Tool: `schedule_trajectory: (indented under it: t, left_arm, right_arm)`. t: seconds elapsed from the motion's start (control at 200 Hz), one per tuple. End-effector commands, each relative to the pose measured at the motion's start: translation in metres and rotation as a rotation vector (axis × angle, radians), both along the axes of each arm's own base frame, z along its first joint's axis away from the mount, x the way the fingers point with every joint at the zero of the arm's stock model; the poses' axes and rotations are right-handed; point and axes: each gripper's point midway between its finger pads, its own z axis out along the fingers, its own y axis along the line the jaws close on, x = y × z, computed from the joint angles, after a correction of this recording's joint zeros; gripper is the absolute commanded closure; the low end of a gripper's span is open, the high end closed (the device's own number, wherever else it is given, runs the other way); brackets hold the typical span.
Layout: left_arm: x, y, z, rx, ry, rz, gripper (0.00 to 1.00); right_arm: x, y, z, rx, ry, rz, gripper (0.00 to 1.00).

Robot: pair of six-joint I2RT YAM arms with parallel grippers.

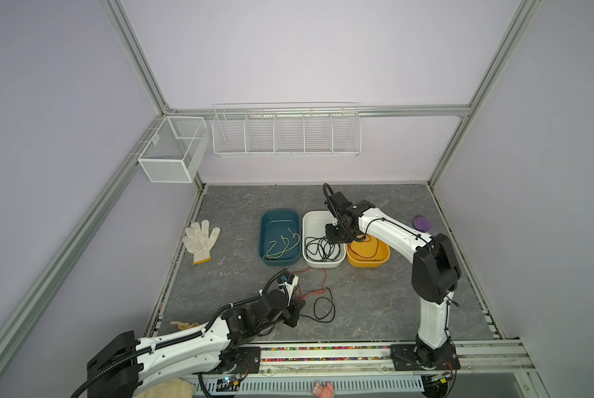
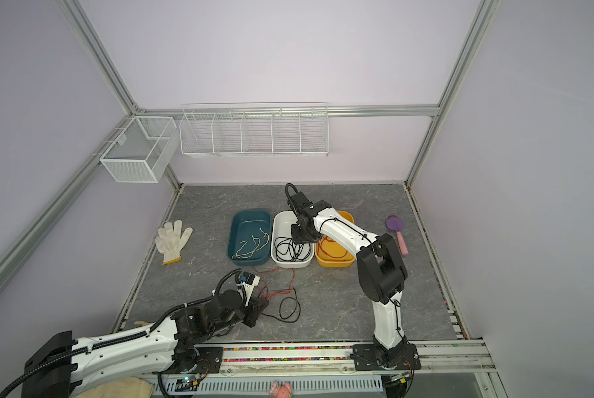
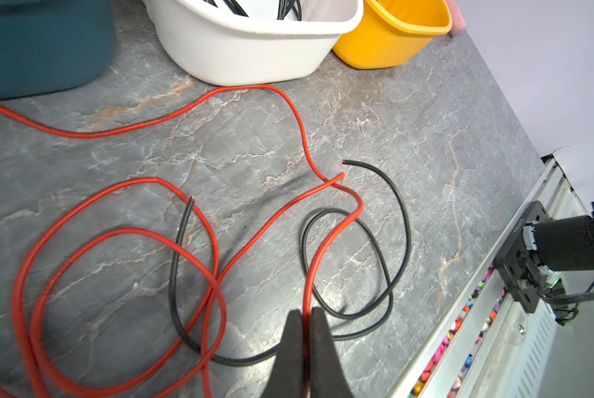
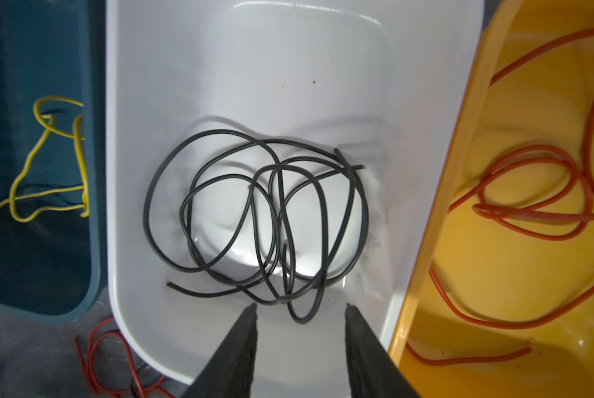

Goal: Untangle the cables
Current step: 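Lower the black wire into the white tub and open the right gripper, then withdraw the right gripper toward the pile while the left lifts the red wire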

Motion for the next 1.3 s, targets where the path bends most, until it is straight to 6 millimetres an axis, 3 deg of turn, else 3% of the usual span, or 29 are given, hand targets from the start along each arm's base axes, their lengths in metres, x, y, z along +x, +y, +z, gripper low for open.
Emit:
schedule_trajectory:
  t: [0.0,0.225,0.275,0.36,0.735,0.775,0.905,1.154,1.294]
  left_arm:
    - [0.002,0.001,0.002,-0.006,-0.019,0.011,1.00]
    - [0.004,-0.001,0.007,-0.016,-0.026,0.014,1.00]
    - [0.005,-0.001,0.009,-0.018,-0.027,0.016,1.00]
    - [0.004,-0.004,0.017,-0.032,-0.029,0.013,1.00]
    - [0.009,-0.001,0.067,-0.110,-0.069,0.052,1.00]
    - [0.010,0.000,0.071,-0.117,-0.069,0.055,1.00]
    - [0.009,0.003,0.084,-0.124,-0.076,0.064,1.00]
    - [0.010,0.005,0.121,-0.173,-0.102,0.073,1.00]
    - [0.011,0.002,0.147,-0.185,-0.123,0.061,1.00]
  right_arm:
    - [-0.009,-0.005,0.044,0.012,-0.086,0.026,0.47]
    - [-0.048,0.008,0.078,0.164,-0.138,0.116,0.27]
    - [-0.059,0.008,0.080,0.204,-0.139,0.125,0.18]
    - [-0.077,0.004,0.079,0.257,-0.135,0.130,0.11]
    - [-0.150,-0.015,0.052,0.453,-0.113,0.161,0.08]
    - [-0.160,-0.021,0.037,0.443,-0.087,0.157,0.08]
    - [-0.177,-0.021,0.020,0.477,-0.074,0.170,0.09]
    - [-0.192,-0.011,0.010,0.504,-0.086,0.216,0.13]
    - [-0.185,-0.026,0.012,0.436,-0.154,0.179,0.13]
